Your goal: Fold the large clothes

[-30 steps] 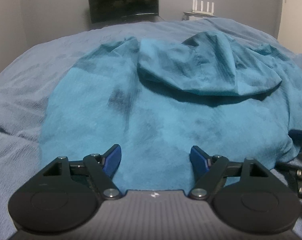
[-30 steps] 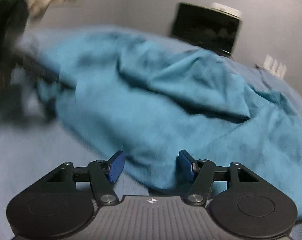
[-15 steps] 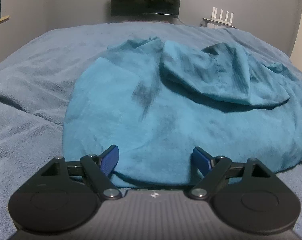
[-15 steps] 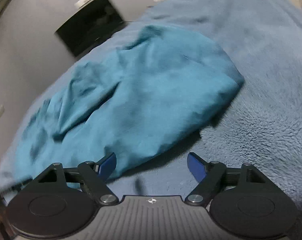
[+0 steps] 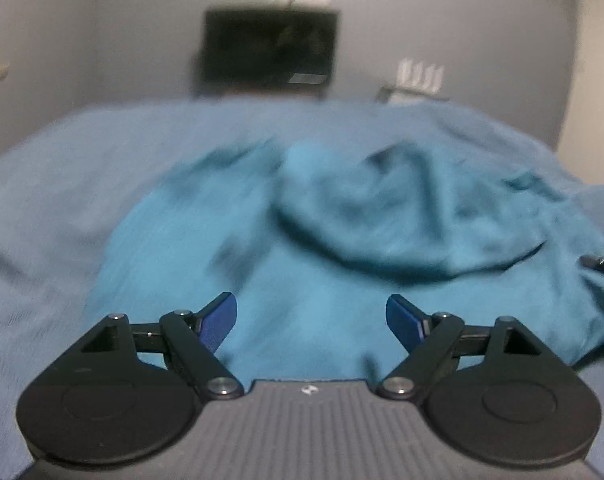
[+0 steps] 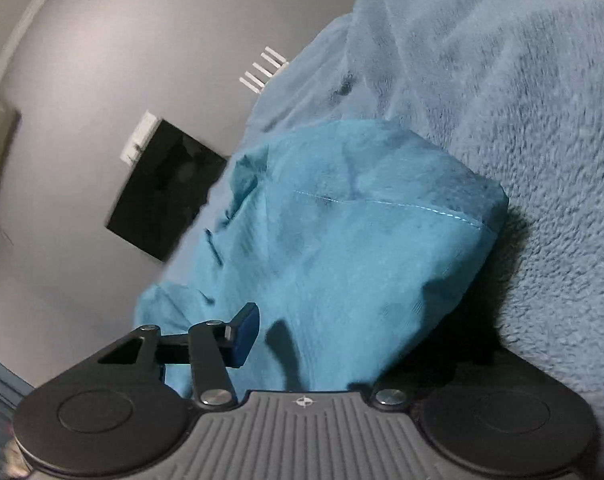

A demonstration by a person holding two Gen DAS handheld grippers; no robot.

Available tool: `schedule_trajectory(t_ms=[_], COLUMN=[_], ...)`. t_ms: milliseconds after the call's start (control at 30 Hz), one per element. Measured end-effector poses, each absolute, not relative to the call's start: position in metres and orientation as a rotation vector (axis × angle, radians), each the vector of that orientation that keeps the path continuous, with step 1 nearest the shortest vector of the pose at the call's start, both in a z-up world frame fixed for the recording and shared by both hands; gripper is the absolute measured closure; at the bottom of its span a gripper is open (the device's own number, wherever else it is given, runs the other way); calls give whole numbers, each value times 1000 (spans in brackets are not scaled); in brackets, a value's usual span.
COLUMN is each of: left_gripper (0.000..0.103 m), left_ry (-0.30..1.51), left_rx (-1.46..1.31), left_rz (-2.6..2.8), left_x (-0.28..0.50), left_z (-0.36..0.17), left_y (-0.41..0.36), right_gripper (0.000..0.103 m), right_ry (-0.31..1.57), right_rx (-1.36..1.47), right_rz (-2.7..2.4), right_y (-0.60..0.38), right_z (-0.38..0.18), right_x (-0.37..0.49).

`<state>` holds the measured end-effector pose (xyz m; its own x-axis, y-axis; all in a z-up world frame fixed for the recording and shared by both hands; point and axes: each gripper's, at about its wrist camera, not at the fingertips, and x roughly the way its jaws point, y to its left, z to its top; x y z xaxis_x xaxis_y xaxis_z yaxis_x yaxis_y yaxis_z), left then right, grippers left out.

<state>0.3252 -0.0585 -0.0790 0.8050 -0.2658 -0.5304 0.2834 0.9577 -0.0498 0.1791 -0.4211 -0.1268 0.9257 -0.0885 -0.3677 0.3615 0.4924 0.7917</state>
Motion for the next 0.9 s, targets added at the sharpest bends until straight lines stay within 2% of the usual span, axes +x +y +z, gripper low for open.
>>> schedule_trajectory(t_ms=[67, 167, 333, 467, 567, 800, 900], left_gripper=[21, 21, 21, 22, 22, 22, 21], left_ry=[519, 478, 471, 502, 466, 602, 527], left_rx=[86, 153, 295, 321, 299, 232, 192], left_rz=[-316, -330, -232, -191, -185, -283, -284], left_x=[335, 351, 378, 373, 365, 387, 378], left_z=[-72, -70, -99, -153, -171, -130, -94], left_y=[-91, -136, -188, -189, -188, -152, -105], right_gripper=[78, 88, 91, 93, 93, 93, 93], right_ry=[289, 277, 263, 254, 239, 189, 181], right_rx=[1023, 941, 795, 784, 690, 416, 244], right_rz=[-286, -279, -234, -221, -172, -112, -97], right_y=[-423, -414, -399, -400, -391, -352, -320], right_z=[-125, -113, -90, -78, -68, -25, -6], right_x=[175, 169, 166, 162, 166, 160, 159])
